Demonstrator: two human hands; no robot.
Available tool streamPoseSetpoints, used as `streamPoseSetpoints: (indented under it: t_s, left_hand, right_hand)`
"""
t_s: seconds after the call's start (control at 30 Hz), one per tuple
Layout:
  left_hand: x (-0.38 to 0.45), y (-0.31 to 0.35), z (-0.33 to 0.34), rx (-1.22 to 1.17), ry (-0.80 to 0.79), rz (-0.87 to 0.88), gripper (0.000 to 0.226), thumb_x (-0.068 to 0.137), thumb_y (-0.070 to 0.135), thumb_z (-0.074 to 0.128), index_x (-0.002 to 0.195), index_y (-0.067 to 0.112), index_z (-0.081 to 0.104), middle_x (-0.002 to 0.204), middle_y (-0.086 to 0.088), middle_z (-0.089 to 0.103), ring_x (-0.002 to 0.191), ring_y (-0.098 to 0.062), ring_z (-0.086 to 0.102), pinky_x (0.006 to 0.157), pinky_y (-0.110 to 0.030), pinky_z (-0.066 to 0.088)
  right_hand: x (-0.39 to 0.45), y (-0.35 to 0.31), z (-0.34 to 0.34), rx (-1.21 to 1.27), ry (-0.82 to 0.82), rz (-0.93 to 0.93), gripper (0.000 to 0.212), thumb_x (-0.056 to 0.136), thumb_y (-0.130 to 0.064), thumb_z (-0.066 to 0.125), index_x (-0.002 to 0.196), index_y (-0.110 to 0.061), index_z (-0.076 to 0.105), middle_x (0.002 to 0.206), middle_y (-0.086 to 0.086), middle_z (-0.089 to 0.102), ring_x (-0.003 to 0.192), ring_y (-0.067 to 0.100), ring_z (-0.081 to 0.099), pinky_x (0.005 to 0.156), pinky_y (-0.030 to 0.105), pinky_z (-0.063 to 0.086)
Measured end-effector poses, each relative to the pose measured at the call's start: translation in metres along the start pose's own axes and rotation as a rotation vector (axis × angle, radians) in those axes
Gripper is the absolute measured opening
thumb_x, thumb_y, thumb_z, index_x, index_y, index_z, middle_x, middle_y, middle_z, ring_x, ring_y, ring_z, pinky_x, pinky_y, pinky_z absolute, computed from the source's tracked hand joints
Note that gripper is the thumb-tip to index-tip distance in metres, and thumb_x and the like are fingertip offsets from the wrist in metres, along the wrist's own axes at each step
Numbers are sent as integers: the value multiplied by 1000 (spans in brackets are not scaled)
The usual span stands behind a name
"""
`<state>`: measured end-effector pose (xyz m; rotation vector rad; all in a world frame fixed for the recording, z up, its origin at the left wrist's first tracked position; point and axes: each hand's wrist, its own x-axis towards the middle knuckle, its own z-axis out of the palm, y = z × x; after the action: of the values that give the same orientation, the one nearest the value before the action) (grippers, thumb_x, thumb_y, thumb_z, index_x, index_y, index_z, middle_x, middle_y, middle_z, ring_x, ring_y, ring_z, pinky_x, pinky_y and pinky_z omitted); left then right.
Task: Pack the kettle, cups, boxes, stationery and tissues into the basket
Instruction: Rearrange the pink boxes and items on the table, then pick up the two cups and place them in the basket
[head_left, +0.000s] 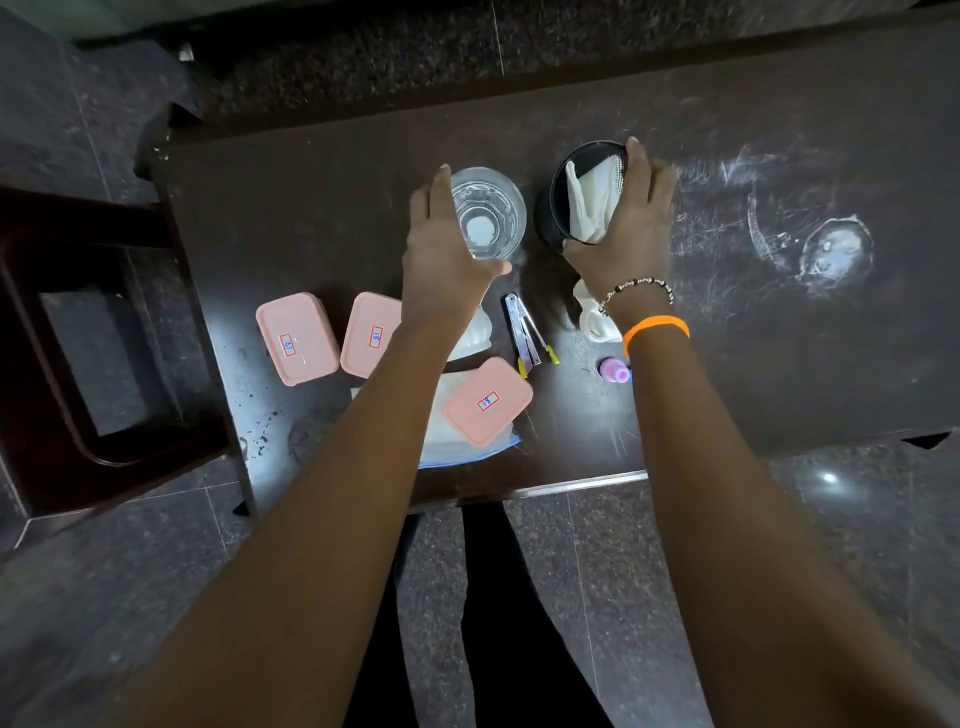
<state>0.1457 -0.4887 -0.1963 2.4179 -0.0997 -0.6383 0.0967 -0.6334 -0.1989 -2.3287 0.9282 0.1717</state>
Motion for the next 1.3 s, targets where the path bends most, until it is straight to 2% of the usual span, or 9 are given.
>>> streamPoseSetpoints:
  t_s: [0.2, 0.47, 0.63, 0.83, 0.93, 1.03, 1.13, 1.23, 1.3]
  left_hand:
    - [15, 12, 1, -36, -5, 20, 102, 61, 16, 85, 145, 14, 27, 144, -6, 38, 126, -19, 47, 102, -27, 37]
    - [17, 15, 1, -51, -27, 25, 105, 61, 16, 85, 146, 14, 25, 144, -5, 37, 125, -18, 48, 102, -29, 38]
    - [18, 14, 1, -37, -39, 28, 104, 62, 18, 84, 147, 15, 23, 145, -4, 35, 125, -19, 47, 102, -28, 39]
    - [14, 8, -6, -44, -89, 41, 103, 68, 18, 80, 149, 18, 15, 148, -4, 30, 133, -20, 38, 107, -25, 29]
    - [-1, 2, -17, -100, 1, 47, 84, 74, 18, 73, 145, 15, 27, 144, -7, 36, 131, -20, 40, 110, -27, 27]
    - [-27, -10, -26, -171, 136, 21, 48, 80, 17, 66, 126, 16, 51, 119, -2, 50, 108, -17, 54, 102, -35, 42]
    - [-56, -29, -29, -269, 204, -202, 9, 83, 14, 60, 89, 21, 60, 95, 1, 57, 81, -13, 54, 79, -20, 48]
    - [-81, -56, -28, -600, 141, -651, 17, 88, 11, 54, 73, 18, 56, 83, 1, 59, 70, -14, 52, 68, -23, 46]
    - [-94, -75, -29, -713, 107, -853, 15, 91, 10, 49, 79, 14, 58, 82, 1, 56, 67, -11, 52, 65, -22, 46]
  right_hand:
    - [2, -3, 6, 26, 42, 10, 92, 68, -8, 69, 145, -11, 19, 145, 14, 26, 131, 30, 34, 102, 24, 26]
    - [4, -6, 9, 19, 44, 19, 94, 69, -10, 68, 146, -16, 15, 149, 10, 24, 130, 29, 35, 102, 28, 29]
    - [7, -7, 5, 48, -7, -37, 94, 70, -7, 67, 147, -10, 13, 151, 14, 19, 139, 29, 25, 116, 32, 23]
    - [0, -9, 0, 12, -56, -64, 93, 74, -8, 68, 146, -7, 9, 157, 15, 6, 146, 27, 11, 117, 31, 15]
    - [-10, -10, -8, -18, -32, -67, 86, 74, -12, 69, 144, -7, 20, 156, 16, 9, 145, 28, 13, 116, 30, 12]
    - [-35, -16, -14, -25, 61, -78, 59, 74, -11, 63, 130, -10, 45, 145, 17, 30, 135, 33, 30, 107, 26, 18]
    - [-67, -26, -8, 30, 26, -124, 34, 76, -8, 59, 110, -8, 60, 121, 20, 51, 113, 37, 47, 95, 28, 26]
    - [-96, -37, 14, 41, -170, -129, 28, 79, -8, 58, 107, -7, 62, 117, 20, 55, 109, 37, 49, 97, 33, 31]
    - [-112, -45, 32, 57, -272, -128, 30, 80, -7, 58, 110, -6, 61, 120, 19, 53, 114, 35, 46, 101, 36, 33]
